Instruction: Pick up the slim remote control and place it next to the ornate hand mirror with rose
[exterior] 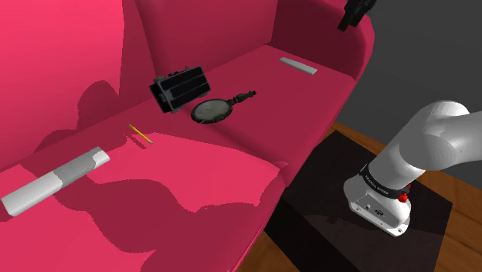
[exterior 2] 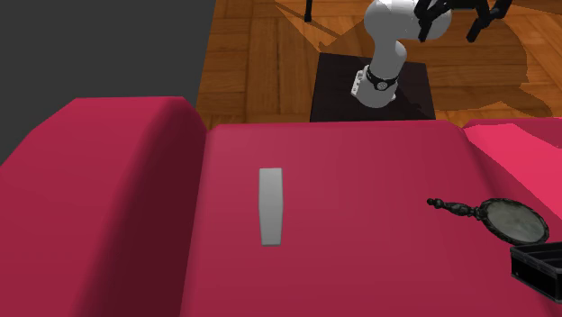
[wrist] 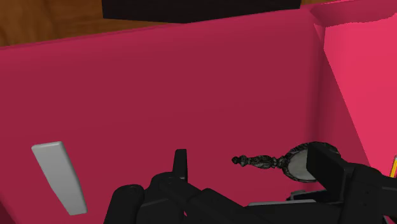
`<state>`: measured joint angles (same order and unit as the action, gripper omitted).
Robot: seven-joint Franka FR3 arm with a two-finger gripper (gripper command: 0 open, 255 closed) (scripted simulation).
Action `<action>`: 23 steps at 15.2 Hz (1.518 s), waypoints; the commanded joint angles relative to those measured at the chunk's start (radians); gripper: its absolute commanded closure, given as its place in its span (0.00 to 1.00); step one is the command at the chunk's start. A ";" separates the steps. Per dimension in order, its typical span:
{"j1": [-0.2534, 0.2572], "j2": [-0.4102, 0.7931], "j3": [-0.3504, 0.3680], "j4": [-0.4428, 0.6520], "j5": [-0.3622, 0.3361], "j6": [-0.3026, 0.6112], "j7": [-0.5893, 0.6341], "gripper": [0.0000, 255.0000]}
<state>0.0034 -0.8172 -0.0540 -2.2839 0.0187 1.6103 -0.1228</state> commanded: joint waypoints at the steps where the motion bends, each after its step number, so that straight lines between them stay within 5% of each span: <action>1: 0.000 0.000 0.000 0.000 0.000 0.000 0.000 0.00; 13: -0.022 0.321 -0.171 0.029 -0.070 0.250 -0.206 0.00; 23: -0.030 0.675 -0.295 0.192 -0.025 0.401 -0.393 0.00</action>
<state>-0.0251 -0.1839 -0.3370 -2.1128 -0.0165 1.9952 -0.4939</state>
